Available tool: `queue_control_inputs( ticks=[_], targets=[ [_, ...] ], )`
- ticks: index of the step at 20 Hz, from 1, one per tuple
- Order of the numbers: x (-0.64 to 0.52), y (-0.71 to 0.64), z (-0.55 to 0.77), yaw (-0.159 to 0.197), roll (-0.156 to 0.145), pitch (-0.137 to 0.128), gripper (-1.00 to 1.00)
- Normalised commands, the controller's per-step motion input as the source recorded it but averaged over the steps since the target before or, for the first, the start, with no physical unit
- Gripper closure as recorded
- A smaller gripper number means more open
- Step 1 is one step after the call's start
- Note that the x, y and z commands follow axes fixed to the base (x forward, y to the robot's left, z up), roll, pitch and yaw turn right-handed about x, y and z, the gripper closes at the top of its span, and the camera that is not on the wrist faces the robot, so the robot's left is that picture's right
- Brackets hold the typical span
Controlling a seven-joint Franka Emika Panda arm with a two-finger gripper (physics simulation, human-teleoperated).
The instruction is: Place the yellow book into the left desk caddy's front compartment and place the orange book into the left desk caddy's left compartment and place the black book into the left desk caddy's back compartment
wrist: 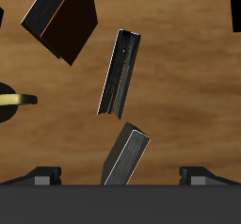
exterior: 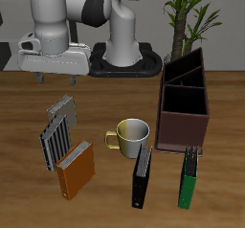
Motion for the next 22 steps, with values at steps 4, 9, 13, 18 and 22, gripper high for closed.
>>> queue_control_inputs(
  ticks=[4,9,13,18,22],
  targets=[
    [-0.09,-0.15,-0.27,-0.094,-0.006,-0.008,-1.00],
    [-0.07,-0.11,-0.32,-0.081,-0.021,-0.013,-1.00],
    [-0.04,-0.09,-0.20,-0.066,-0.024,-0.005,-1.00],
    [0.05,-0.03,-0.24,-0.012,-0.011,0.017,-1.00],
    [0.04,0.02,-0.30,-0.042,-0.009,0.036,-1.00]
  ],
)
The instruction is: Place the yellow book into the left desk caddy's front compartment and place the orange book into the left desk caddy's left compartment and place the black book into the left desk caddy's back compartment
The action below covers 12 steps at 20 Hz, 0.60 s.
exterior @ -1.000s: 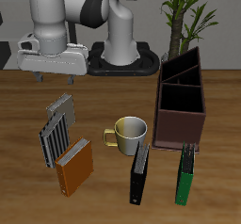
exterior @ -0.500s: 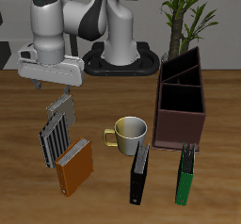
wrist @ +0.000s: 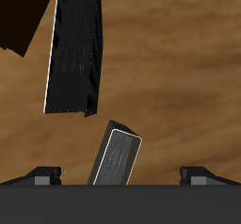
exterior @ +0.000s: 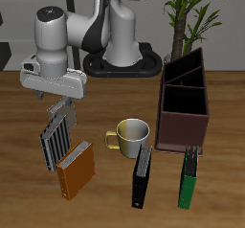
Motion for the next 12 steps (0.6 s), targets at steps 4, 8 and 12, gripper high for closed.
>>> queue_control_inputs(
  ticks=[4,8,12],
  targets=[
    [0.00,0.00,-0.35,-0.061,-0.018,0.028,-1.00],
    [-0.03,-0.09,-0.30,-0.027,-0.029,0.048,-1.00],
    [-0.05,-0.01,-0.06,-0.035,0.018,-0.013,1.00]
  ],
)
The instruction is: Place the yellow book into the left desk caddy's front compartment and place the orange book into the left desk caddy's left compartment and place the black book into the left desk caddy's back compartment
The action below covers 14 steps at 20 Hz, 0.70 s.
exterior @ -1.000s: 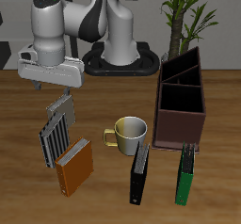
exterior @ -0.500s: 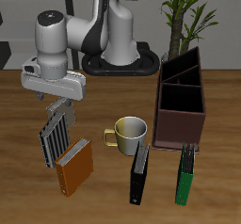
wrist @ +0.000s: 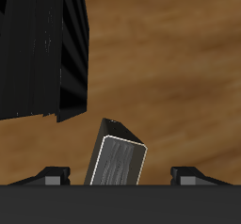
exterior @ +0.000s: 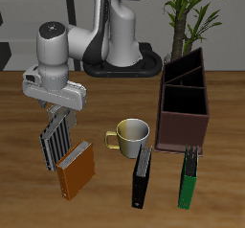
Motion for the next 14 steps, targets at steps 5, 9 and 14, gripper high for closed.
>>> queue_control_inputs(
  ticks=[5,9,14],
  targets=[
    [0.06,0.07,0.06,0.012,0.017,0.007,1.00],
    [0.05,0.11,0.24,0.000,0.029,-0.034,1.00],
    [-0.09,0.40,0.54,0.055,0.035,-0.039,1.00]
  ],
)
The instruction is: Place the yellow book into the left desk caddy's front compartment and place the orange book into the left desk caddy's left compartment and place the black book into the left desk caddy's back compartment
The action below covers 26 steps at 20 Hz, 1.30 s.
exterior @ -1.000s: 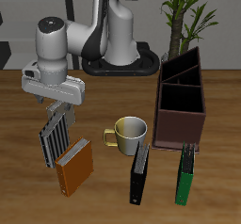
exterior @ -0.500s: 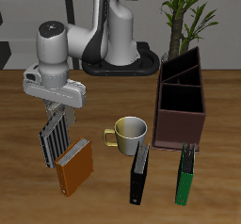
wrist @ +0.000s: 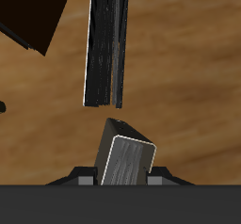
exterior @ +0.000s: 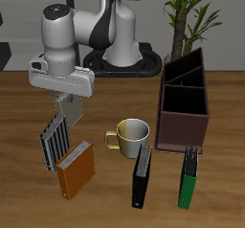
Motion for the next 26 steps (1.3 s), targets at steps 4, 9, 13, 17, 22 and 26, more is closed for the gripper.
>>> queue_control_inputs(
  ticks=[4,9,13,17,22,26],
  targets=[
    [-0.12,0.41,0.42,0.045,0.005,0.069,1.00],
    [-0.18,0.42,0.46,0.076,-0.010,0.045,1.00],
    [-0.20,0.41,0.39,0.050,0.009,-0.008,1.00],
    [-0.09,0.45,0.36,0.014,0.000,0.037,1.00],
    [0.06,0.21,0.13,-0.021,-0.012,0.040,1.00],
    [-0.02,0.45,-0.01,-0.029,-0.016,0.050,1.00]
  ],
)
